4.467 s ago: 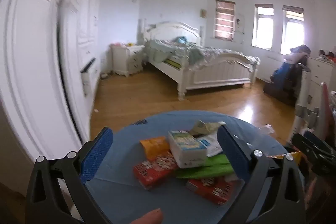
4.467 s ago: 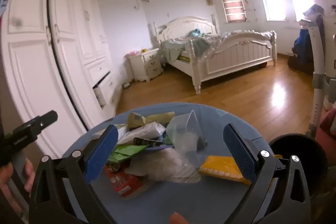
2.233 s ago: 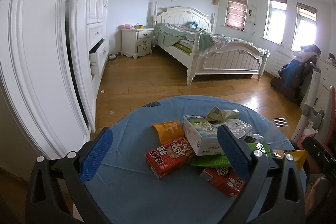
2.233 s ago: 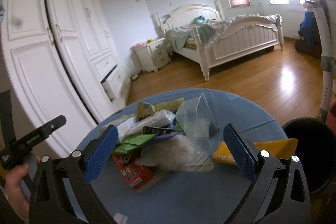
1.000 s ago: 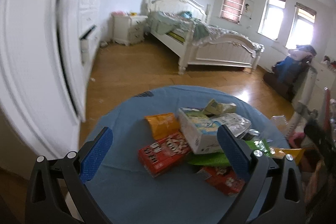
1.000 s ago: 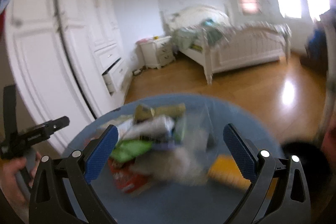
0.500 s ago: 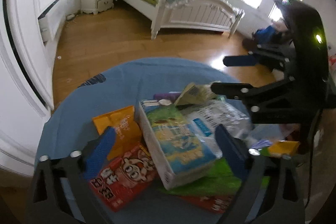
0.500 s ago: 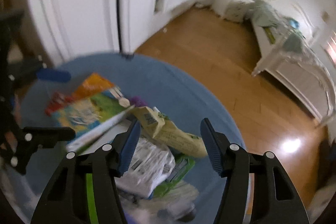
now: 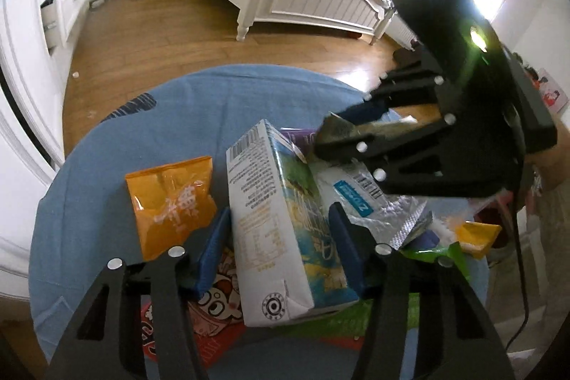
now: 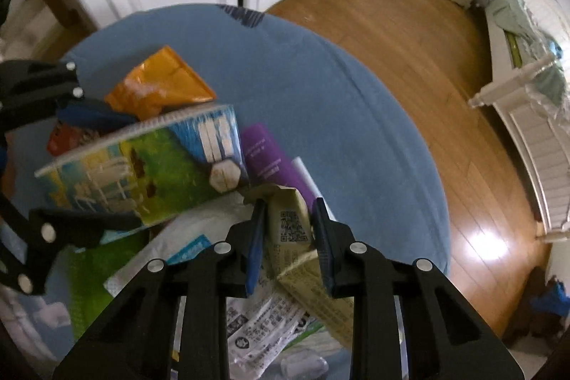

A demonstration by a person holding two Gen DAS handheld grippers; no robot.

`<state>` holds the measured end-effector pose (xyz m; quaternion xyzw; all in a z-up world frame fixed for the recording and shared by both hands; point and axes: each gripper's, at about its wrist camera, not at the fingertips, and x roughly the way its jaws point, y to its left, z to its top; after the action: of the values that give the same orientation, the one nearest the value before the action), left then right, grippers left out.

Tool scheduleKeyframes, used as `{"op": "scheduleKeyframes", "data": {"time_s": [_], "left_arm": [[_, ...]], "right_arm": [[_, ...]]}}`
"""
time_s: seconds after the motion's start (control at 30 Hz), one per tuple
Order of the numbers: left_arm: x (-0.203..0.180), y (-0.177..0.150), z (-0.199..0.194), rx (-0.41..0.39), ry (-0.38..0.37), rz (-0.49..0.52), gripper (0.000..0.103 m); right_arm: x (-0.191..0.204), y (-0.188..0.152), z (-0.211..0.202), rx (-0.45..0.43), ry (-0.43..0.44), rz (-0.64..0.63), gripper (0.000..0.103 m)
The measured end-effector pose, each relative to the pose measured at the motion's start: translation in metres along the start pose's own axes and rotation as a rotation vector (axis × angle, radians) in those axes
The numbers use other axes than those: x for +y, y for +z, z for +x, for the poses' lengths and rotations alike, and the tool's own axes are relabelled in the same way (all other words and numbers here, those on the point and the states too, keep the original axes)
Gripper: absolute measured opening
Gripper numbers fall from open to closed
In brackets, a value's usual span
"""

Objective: Collect trash
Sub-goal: 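Grasp the white juice carton with the left tool while the right tool grasps a beige wrapper, then carry both items to the black bin and open both tools to drop them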

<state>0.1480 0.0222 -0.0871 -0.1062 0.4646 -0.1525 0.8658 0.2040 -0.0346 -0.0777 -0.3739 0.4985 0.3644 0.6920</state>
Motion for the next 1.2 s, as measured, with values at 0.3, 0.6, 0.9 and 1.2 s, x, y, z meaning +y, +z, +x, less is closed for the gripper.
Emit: {"op": "scheduleKeyframes", "data": {"time_s": [0.3, 0.6, 0.9, 1.2], "left_arm": [[0.0, -0.007, -0.043, -0.144, -0.054, -0.014, 0.043], [-0.038, -0.006, -0.086, -0.267, -0.082, 0.028, 0.043], [-0.155, 0.001, -0.071, -0.302, -0.279, 0.159, 0.043], [-0.306, 0.003, 0.034, -0.121, -0.513, 0.287, 0.043]], "right_arm": [[0.008, -0.047, -0.115, -0.363, 0.097, 0.196, 0.026], [-0.004, -0.161, -0.223, -0.808, 0.126, 0.52, 0.026], [0.035, -0.343, -0.24, -1.031, -0.445, 1.015, 0.027], [0.031, -0.475, -0.153, -0.792, -0.664, 1.386, 0.027]]}}
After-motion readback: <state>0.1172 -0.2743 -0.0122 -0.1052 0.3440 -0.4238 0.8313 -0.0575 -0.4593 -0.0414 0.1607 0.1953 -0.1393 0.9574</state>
